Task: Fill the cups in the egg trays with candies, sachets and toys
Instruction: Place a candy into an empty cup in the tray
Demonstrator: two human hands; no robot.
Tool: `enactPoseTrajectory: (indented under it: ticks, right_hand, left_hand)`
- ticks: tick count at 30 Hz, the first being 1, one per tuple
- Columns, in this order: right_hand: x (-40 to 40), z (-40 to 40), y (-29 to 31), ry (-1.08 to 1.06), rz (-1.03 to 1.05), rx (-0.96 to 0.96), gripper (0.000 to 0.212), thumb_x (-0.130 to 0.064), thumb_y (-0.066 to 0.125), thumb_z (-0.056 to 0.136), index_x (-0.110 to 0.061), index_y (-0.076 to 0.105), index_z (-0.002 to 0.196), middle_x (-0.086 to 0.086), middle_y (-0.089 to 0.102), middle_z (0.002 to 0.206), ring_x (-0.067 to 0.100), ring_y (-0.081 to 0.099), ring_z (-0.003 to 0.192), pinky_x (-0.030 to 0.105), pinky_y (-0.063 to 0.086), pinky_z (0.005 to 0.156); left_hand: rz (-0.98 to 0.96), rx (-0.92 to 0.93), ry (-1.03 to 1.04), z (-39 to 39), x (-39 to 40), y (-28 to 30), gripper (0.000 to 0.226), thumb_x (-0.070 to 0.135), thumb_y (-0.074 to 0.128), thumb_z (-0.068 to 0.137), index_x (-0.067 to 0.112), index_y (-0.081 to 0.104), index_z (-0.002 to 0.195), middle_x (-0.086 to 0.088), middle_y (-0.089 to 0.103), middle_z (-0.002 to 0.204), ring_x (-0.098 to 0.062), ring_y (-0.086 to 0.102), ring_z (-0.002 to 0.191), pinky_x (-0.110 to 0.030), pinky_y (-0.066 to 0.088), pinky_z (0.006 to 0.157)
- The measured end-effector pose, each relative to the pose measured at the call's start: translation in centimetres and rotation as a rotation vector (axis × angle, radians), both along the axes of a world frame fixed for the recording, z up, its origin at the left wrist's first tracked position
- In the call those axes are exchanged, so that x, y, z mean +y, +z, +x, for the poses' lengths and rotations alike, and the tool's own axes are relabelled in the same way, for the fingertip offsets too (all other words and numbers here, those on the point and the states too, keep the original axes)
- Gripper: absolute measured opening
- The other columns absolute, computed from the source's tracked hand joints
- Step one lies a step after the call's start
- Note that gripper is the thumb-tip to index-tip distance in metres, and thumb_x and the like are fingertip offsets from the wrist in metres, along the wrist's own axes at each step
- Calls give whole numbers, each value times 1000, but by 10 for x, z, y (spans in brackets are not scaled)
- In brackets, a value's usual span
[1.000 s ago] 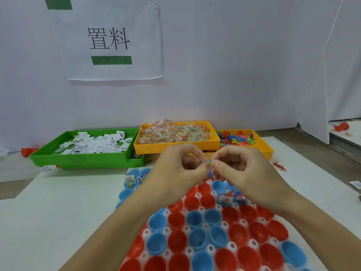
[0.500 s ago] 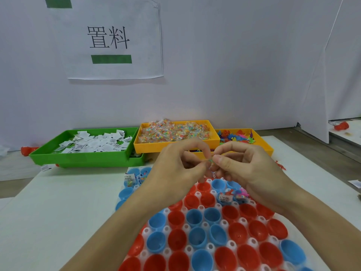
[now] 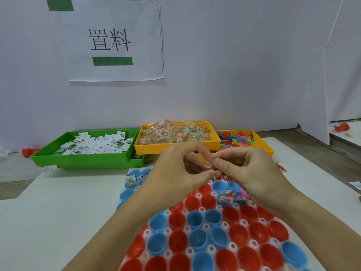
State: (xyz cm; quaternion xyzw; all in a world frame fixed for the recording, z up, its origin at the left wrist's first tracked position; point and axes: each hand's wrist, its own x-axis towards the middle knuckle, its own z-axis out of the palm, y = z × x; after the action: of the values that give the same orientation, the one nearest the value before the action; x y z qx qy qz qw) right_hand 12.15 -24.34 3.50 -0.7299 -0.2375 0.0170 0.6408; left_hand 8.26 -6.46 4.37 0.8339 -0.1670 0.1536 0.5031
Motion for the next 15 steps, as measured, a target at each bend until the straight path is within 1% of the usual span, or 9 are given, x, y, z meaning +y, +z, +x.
enactPoseTrajectory:
  ticks: [1, 3, 4, 6, 9, 11, 12, 15]
  right_hand:
    - [0, 0, 0, -11, -7, -9, 12, -8, 69, 88, -14, 77, 95, 4, 77, 77, 13, 73, 72, 16, 55, 64]
    - [1, 0, 0, -33, -7, -19, 12, -7, 70, 87, -13, 77, 94, 4, 76, 75, 13, 73, 70, 16, 55, 64]
    - [1, 1, 0, -42, -8, -26, 12, -7, 70, 86, -12, 77, 94, 3, 76, 74, 12, 73, 69, 16, 55, 64]
    - [2, 0, 0, -53, -19, -49, 12, -8, 72, 84, -14, 76, 94, 1, 76, 75, 11, 73, 69, 16, 55, 64]
    - [3, -1, 1, -57, -17, -82, 17, -16, 75, 78, -18, 76, 95, -3, 77, 80, 11, 74, 72, 16, 57, 66]
    - [3, -2, 2, -68, -34, -110, 22, -26, 75, 72, -21, 76, 93, -7, 77, 83, 8, 74, 77, 15, 57, 69]
    - [2, -2, 2, -71, -47, -121, 21, -27, 75, 71, -23, 77, 91, -9, 77, 84, 6, 74, 78, 14, 56, 69]
    - [2, -1, 1, -63, -103, -149, 12, -17, 78, 79, -24, 77, 88, -11, 77, 82, 5, 73, 77, 13, 55, 68]
  left_hand:
    - [-17, 22, -12, 0, 0, 0, 16, 11, 78, 81, 23, 68, 85, 0, 73, 72, -18, 71, 68, -30, 59, 65]
    - [-45, 55, -16, 0, 1, 0, 14, 11, 75, 85, 20, 67, 89, -2, 75, 75, -22, 72, 70, -34, 61, 68]
    - [-45, 68, -10, 1, 1, 0, 14, 10, 75, 86, 19, 66, 91, -2, 76, 76, -21, 73, 71, -35, 61, 70]
    - [-26, 84, 8, 1, 1, 0, 14, 11, 76, 86, 17, 67, 94, 0, 76, 77, -16, 73, 71, -31, 61, 71]
    - [-1, 88, 49, 3, 3, 0, 12, 12, 78, 82, 16, 70, 91, 2, 76, 76, -12, 73, 71, -32, 61, 72]
    - [14, 81, 66, 3, 4, -1, 13, 12, 80, 81, 19, 71, 88, 3, 75, 76, -9, 72, 70, -29, 60, 71]
    - [23, 75, 71, 3, 4, -1, 14, 12, 80, 80, 21, 71, 87, 4, 75, 76, -8, 72, 70, -28, 60, 70]
    - [41, 70, 73, 3, 4, -2, 18, 11, 81, 79, 25, 70, 84, 6, 75, 75, -6, 72, 70, -25, 60, 70]
